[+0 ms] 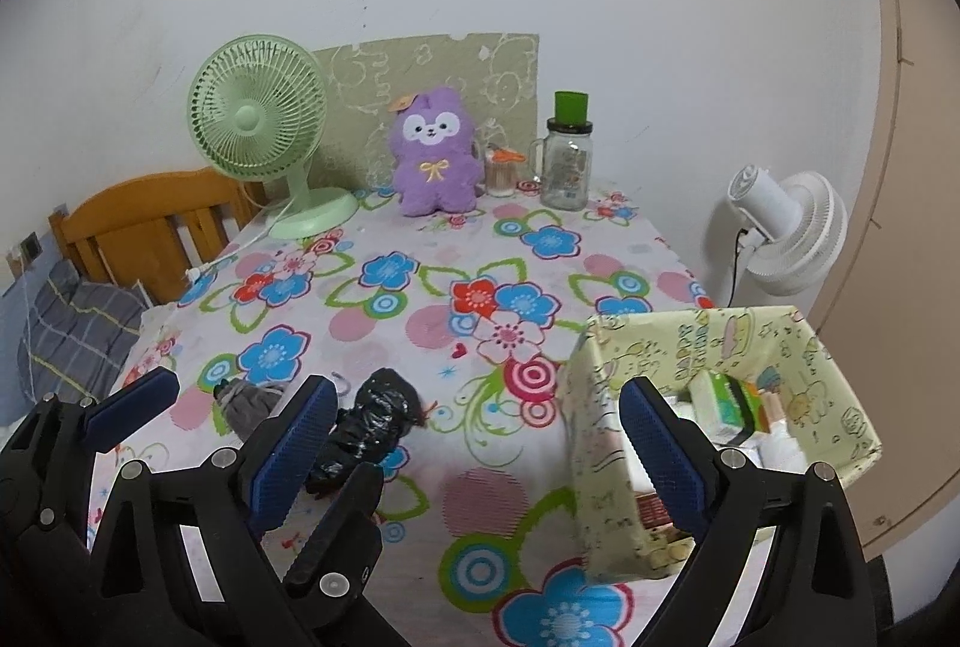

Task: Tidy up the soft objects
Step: 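Withdraw both tools from the paper box back toward the table items, then grasp the clear straw pack with the left tool while the right tool grasps the black wrapped item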

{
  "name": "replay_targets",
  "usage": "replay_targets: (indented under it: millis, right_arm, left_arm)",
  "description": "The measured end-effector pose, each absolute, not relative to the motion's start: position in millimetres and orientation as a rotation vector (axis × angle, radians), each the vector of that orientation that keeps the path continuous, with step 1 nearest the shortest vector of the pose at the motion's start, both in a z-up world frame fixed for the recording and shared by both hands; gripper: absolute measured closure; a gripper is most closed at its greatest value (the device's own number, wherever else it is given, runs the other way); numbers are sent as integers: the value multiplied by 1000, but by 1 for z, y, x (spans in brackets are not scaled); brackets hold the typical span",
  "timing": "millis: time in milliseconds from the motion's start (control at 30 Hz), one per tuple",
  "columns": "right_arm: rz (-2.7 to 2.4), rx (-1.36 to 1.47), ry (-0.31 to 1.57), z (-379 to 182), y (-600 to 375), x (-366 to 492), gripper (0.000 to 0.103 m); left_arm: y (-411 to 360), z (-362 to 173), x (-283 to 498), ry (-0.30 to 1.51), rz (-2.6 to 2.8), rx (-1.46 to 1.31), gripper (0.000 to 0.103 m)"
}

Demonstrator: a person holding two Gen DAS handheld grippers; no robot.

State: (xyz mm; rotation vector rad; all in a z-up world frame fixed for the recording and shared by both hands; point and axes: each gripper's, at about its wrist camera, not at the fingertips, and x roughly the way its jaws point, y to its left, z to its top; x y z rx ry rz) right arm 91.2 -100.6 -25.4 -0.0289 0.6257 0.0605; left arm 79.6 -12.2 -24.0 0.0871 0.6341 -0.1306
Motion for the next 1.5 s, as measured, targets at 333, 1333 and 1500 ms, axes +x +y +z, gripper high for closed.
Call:
replay_targets:
  millis: [333, 1333, 1500]
  right_arm:
    - [83, -52, 640, -37, -83, 100, 6]
    - [125, -116, 725, -85, -39, 140, 6]
    - [132, -124, 747, -92, -31, 148, 7]
  left_arm:
    - [5, -36, 89, 665, -110, 57, 0]
    - [48, -83, 121, 774, -44, 22, 0]
    - [55, -90, 125, 793, -29, 12, 0]
